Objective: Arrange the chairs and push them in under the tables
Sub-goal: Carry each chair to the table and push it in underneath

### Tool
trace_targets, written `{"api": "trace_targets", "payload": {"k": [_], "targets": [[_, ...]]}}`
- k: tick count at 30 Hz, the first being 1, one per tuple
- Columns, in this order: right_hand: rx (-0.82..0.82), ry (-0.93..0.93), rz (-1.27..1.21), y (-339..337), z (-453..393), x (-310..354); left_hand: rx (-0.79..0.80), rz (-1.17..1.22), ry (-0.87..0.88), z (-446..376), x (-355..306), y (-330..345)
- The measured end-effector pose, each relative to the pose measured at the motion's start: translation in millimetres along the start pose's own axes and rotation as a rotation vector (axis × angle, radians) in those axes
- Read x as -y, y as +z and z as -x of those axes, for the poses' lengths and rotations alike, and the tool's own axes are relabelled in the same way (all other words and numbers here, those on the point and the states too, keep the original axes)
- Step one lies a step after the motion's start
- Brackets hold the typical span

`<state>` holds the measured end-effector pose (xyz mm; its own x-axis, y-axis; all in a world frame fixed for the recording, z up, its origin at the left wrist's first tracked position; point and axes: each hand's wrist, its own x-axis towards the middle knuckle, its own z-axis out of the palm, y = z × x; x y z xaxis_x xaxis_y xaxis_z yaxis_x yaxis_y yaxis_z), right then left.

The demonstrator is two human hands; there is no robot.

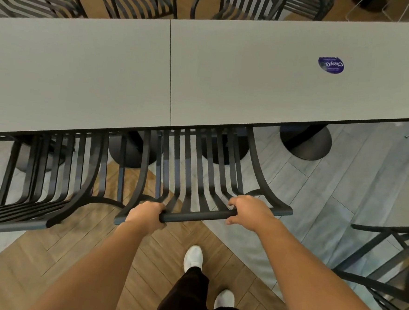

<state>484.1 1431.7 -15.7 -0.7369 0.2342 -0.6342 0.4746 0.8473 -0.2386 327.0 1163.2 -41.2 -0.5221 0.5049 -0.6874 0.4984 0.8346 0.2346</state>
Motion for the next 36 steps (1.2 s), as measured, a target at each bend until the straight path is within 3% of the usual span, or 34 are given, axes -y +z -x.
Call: {"api": "trace_targets", "payload": {"k": [9, 15, 26, 36], "targets": [[-0.088, 0.064, -0.109, 0, 28, -12, -0.003, -0.05, 0.0, 9, -21, 8], [-0.212, 0.111, -0.163, -6, 53, -25, 0.023, -0.047, 0.106, 10, -66, -8], [-0.43, 0.321, -0.237, 8, 162, -159, -0.066, -0.196, 0.465, 22, -261, -2], [-0.43, 0.649, -0.358, 90, 343, -337, 0.018, -0.309, 0.676, 52, -477, 98]]}}
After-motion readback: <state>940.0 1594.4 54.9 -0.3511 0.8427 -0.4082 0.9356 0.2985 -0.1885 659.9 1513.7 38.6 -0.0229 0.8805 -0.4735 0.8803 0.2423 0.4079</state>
